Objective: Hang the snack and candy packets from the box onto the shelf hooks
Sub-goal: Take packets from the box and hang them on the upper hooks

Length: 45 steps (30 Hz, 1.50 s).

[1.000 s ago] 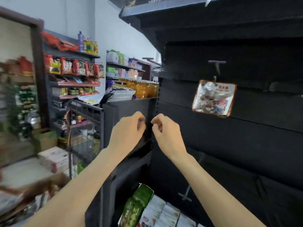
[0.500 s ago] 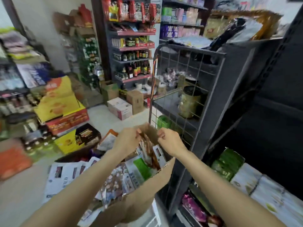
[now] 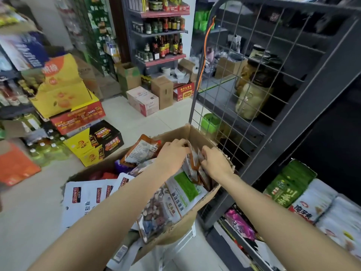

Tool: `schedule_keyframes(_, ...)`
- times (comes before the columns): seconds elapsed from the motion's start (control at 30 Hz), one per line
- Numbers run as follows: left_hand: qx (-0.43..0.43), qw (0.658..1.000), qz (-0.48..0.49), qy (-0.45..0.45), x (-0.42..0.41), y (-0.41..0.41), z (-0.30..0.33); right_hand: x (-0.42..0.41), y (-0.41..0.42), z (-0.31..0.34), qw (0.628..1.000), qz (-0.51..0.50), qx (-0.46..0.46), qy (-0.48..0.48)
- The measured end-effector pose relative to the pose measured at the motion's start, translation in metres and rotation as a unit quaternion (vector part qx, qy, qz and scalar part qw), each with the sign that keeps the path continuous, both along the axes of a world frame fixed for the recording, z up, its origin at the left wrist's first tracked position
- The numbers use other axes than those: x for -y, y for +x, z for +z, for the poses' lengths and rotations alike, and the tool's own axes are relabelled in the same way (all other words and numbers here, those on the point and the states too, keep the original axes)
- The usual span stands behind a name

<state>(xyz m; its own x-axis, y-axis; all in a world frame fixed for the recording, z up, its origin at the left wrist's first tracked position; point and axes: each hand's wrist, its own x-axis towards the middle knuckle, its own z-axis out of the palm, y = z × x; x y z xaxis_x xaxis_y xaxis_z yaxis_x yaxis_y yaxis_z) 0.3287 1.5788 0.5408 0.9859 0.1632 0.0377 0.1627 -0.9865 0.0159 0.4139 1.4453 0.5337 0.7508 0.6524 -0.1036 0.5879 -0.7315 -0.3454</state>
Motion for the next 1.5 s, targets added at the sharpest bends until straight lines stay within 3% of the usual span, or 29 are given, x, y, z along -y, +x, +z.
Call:
schedule_keyframes(0.1, -0.005, 0.999, -0.014, 0.043, 0.002, 0.012, 0.009, 0.004, 0.003, 0.004, 0.998, -0.046, 0.012, 0.033)
schedule_keyframes(0.2, -0.002, 0.999, -0.038, 0.013, -0.006, 0.020, 0.022, 0.009, 0.007, 0.012, 0.993, -0.095, 0.021, 0.068)
schedule_keyframes(0.37, 0.050, 0.996, -0.055, -0.054, -0.013, 0.018, 0.059, 0.022, 0.017, 0.048, 0.972, -0.109, -0.016, 0.207)
schedule_keyframes(0.5, 0.143, 0.965, -0.060, -0.214, -0.001, 0.016, 0.093, 0.045, 0.016, 0.098, 0.958, -0.064, 0.027, 0.277)
schedule_keyframes(0.6, 0.181, 0.942, -0.095, -0.265, 0.029, 0.017, 0.129, 0.072, 0.011, 0.140, 0.949, -0.037, 0.083, 0.301)
schedule_keyframes(0.83, 0.296, 0.905, -0.156, -0.263, 0.139, 0.031, 0.218, 0.183, 0.000, 0.234, 0.903, -0.037, 0.161, 0.396)
schedule_keyframes(1.17, 0.366, 0.828, -0.264, -0.332, 0.333, 0.052, 0.315, 0.393, -0.022, 0.313, 0.821, -0.136, 0.083, 0.548)
schedule_keyframes(1.5, 0.424, 0.852, -0.228, -0.208, 0.399, 0.067, 0.376, 0.447, -0.010, 0.380, 0.768, -0.194, 0.269, 0.548)
